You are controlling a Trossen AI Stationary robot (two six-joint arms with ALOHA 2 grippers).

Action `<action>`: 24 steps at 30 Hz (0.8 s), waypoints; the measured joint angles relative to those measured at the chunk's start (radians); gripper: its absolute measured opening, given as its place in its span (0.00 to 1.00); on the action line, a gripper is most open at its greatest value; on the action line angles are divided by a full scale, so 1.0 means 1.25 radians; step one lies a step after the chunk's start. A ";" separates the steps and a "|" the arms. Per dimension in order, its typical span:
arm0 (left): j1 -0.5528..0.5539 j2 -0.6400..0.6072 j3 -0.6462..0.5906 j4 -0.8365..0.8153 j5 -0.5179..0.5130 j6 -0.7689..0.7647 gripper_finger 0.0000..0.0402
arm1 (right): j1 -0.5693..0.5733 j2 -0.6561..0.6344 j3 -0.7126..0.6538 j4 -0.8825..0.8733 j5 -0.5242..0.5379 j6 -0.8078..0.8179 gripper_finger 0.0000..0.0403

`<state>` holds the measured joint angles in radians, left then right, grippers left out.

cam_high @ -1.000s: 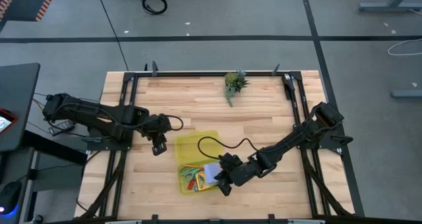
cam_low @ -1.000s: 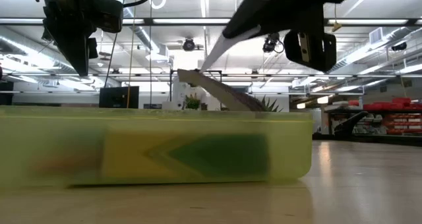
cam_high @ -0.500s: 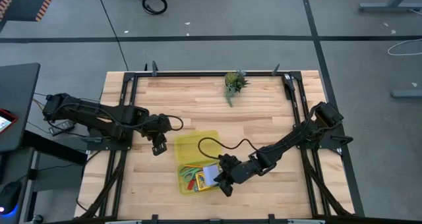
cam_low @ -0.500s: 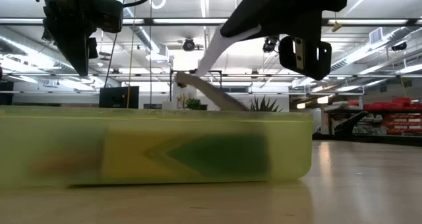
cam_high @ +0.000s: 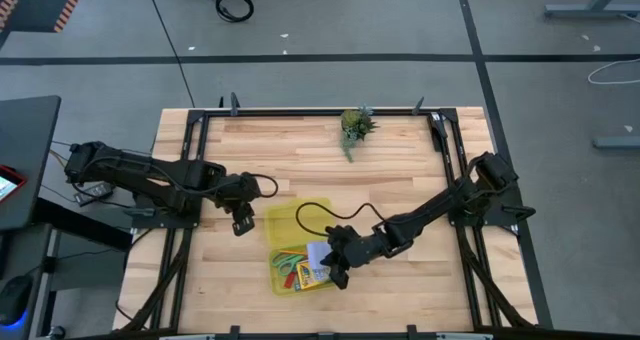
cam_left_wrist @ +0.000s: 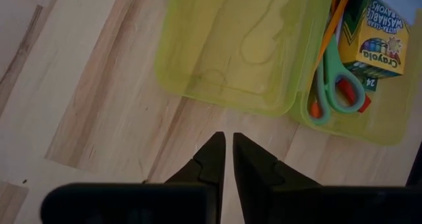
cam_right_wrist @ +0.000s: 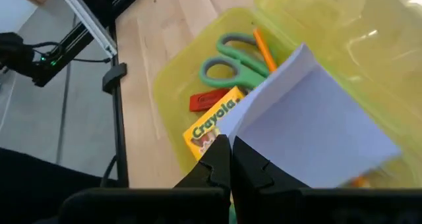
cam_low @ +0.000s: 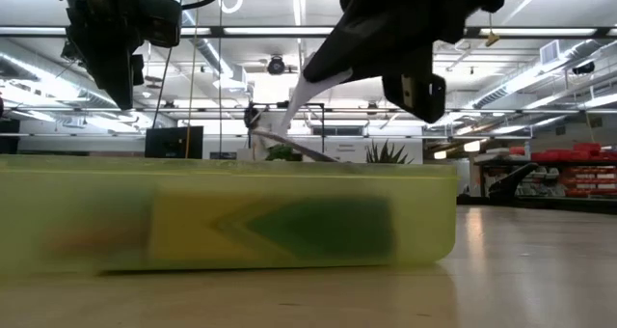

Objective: Pack school essentials
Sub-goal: Put the violet sticky notes into the yellow supply box

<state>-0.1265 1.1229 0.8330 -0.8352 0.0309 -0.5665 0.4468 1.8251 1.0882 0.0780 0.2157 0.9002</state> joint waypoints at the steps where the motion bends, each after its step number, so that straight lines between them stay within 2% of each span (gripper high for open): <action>1: 0.000 0.000 0.000 0.000 0.000 0.000 0.09 | -0.001 0.009 0.000 0.010 -0.001 -0.007 0.01; 6: 0.000 0.000 0.000 0.000 0.000 -0.002 0.08 | -0.001 0.082 0.001 0.077 -0.088 -0.014 0.01; 12: 0.000 0.000 0.000 -0.005 0.011 -0.024 0.10 | -0.009 0.132 0.033 0.091 -0.090 0.037 0.01; 19: 0.000 0.000 0.000 -0.008 0.015 -0.020 0.11 | -0.009 0.132 0.036 0.054 -0.078 0.079 0.02; 24: 0.000 0.000 0.000 -0.008 0.015 -0.019 0.10 | -0.008 0.132 0.036 0.018 -0.084 0.120 0.14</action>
<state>-0.1265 1.1229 0.8330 -0.8452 0.0494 -0.5907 0.4366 1.9900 1.1328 0.1006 0.1112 1.0503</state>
